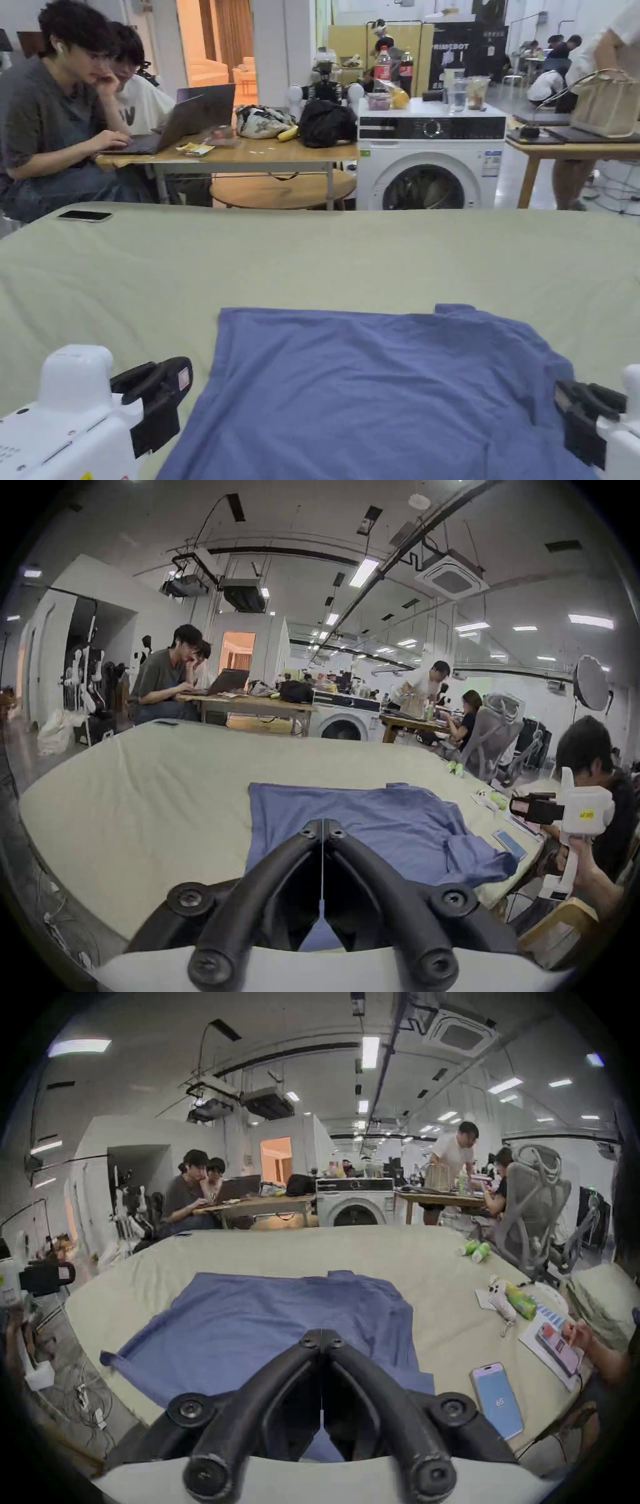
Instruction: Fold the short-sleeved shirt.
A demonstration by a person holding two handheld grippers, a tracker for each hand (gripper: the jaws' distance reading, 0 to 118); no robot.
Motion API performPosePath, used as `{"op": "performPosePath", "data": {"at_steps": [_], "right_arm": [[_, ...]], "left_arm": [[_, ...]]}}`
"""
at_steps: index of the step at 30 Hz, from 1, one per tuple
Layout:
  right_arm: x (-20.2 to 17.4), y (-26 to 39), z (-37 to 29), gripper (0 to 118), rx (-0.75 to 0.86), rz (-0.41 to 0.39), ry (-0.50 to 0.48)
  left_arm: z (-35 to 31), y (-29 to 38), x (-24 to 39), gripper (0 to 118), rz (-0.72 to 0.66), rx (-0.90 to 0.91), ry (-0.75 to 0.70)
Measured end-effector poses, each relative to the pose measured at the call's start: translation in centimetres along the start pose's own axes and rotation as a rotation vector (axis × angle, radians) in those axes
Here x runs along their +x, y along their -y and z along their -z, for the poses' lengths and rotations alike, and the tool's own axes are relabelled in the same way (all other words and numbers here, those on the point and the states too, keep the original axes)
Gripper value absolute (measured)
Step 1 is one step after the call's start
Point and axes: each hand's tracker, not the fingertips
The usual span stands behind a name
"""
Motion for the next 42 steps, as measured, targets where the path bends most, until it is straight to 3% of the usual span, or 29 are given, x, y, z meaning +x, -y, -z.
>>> {"op": "performPosePath", "data": {"at_steps": [3, 5, 6, 11, 15, 17, 19, 21, 23, 27, 28, 30, 31, 33, 39, 41, 42], "right_arm": [[0.8, 0.9, -0.3, 0, -0.046, 0.037, -0.07], [1.0, 1.6, -0.6, 0, -0.058, 0.068, -0.079], [1.3, 1.9, -0.8, 0, -0.061, 0.085, -0.086], [1.5, 2.8, -1.3, 0, -0.103, 0.118, -0.104], [1.8, 2.6, -1.6, 0, -0.114, 0.123, -0.105], [2.1, 2.3, -1.9, 0, -0.112, 0.119, -0.098], [2.7, 2.1, -2.4, 0, -0.105, 0.121, -0.086], [3.4, 1.9, -2.7, 0, -0.106, 0.121, -0.067], [4.3, 1.6, -3.1, 0, -0.108, 0.115, -0.05], [6.2, 1.4, -3.8, 0, -0.148, 0.084, -0.042], [6.9, 1.5, -3.8, 8, -0.166, 0.059, -0.03], [8.1, 1.9, -3.4, 57, -0.199, 0.014, -0.012], [8.8, 2.1, -3.0, 71, -0.232, 0.013, -0.014], [10.4, 2.9, -1.5, 69, -0.354, 0.039, -0.045], [11.6, 6.3, 2.2, 66, -0.589, 0.049, -0.013], [11.9, 7.4, 3.0, 33, -0.67, 0.076, -0.013], [12.0, 7.9, 3.4, 22, -0.679, 0.086, -0.015]], "left_arm": [[-0.3, 0.7, -2.7, 2, -0.018, -0.082, -0.023], [0.0, 1.9, -4.5, 29, -0.028, -0.207, -0.016], [0.1, 2.8, -5.4, 36, -0.037, -0.26, -0.029], [2.0, 7.3, -8.2, 50, -0.066, -0.419, -0.011], [5.3, 9.7, -8.6, 50, -0.015, -0.539, -0.047], [6.5, 10.3, -8.5, 39, -0.012, -0.573, -0.121], [7.4, 10.8, -8.7, 29, -0.08, -0.58, -0.065], [8.0, 11.4, -8.4, 23, -0.064, -0.613, -0.086], [8.3, 11.6, -7.8, 7, -0.017, -0.61, -0.083], [9.0, 11.6, -6.7, 6, 0.025, -0.66, -0.076], [9.1, 11.7, -6.5, 6, 0.037, -0.665, -0.076], [9.4, 11.7, -6.4, 6, 0.021, -0.682, -0.079], [9.6, 11.6, -6.5, 6, 0.01, -0.696, -0.081], [9.8, 11.1, -6.3, 6, -0.022, -0.728, -0.08], [9.6, 10.8, -5.7, 6, -0.011, -0.739, -0.092], [9.2, 10.9, -5.5, 6, -0.002, -0.724, -0.1], [9.1, 11.0, -5.4, 6, -0.003, -0.717, -0.1]]}}
